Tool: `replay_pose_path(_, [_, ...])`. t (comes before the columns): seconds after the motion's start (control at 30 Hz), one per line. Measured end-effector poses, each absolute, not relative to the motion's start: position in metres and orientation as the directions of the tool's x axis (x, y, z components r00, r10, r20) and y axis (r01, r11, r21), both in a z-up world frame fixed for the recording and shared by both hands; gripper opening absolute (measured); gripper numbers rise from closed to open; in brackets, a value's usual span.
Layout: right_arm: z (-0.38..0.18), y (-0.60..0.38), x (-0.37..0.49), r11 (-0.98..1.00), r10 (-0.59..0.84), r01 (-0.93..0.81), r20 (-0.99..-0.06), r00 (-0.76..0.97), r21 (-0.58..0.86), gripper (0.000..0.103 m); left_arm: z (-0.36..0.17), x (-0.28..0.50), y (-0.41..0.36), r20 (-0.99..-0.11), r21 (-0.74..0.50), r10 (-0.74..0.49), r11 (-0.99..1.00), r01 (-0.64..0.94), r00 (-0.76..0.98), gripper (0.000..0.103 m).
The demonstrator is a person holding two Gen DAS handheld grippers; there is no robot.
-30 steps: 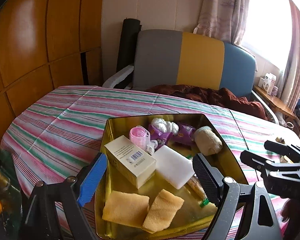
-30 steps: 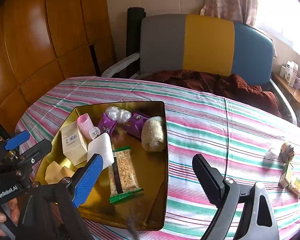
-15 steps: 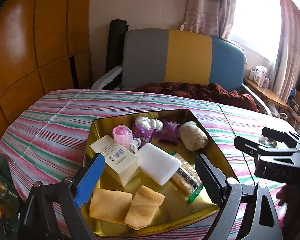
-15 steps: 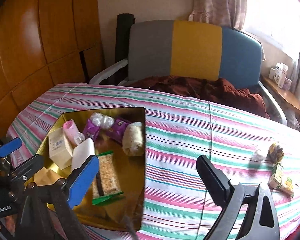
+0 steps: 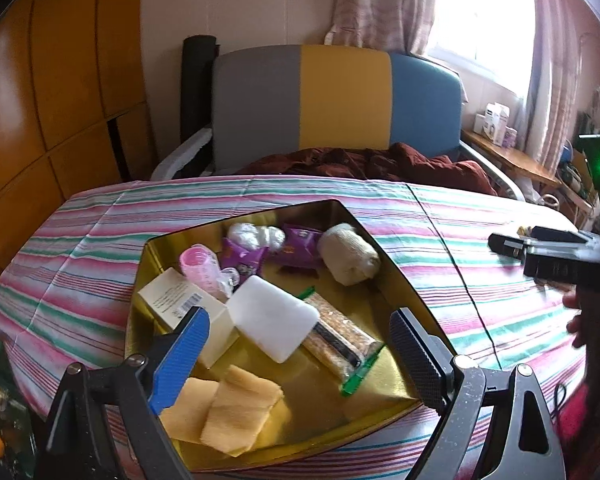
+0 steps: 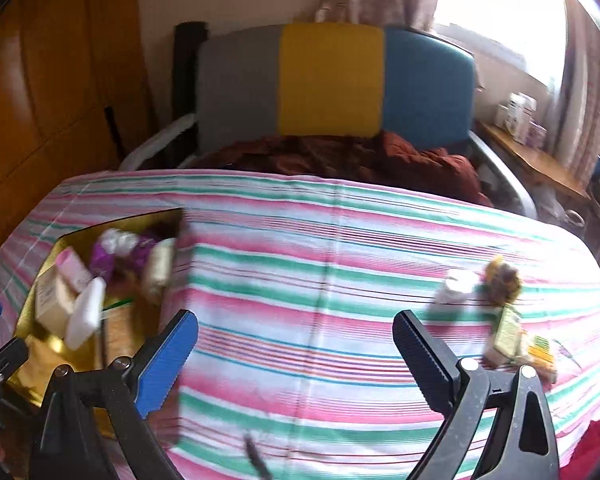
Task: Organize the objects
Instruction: 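Withdraw both tools from the tray toward the remaining items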
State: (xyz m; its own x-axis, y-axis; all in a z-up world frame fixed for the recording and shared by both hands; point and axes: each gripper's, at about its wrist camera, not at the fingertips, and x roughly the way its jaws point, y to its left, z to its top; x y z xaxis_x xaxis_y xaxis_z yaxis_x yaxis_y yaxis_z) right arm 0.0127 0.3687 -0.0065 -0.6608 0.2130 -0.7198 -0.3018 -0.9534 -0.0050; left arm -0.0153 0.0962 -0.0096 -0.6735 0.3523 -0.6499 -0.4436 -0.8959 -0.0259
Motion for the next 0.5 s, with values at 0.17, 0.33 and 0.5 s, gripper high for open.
replay_pose_path(0.17, [-0.003, 0.414, 0.024, -0.921, 0.269, -0.389, -0.719, -0.641, 0.001, 0.1, -0.012, -0.014, 0.108, -0.66, -0.015, 0.36, -0.884, -0.468, -0.66, 0.092])
replay_pose_path(0.33, [-0.001, 0.468, 0.037, -0.87, 0.357, -0.493, -0.707, -0.61, -0.014, 0.1, -0.012, -0.014, 0.12, -0.664, -0.004, 0.374, -0.868, -0.496, -0.648, 0.092])
replay_pose_path(0.5, [0.0, 0.526, 0.056, -0.778, 0.438, -0.627, -0.698, -0.566, 0.021, 0.1, -0.014, -0.013, 0.137, -0.672, 0.002, 0.394, -0.845, -0.534, -0.627, 0.092])
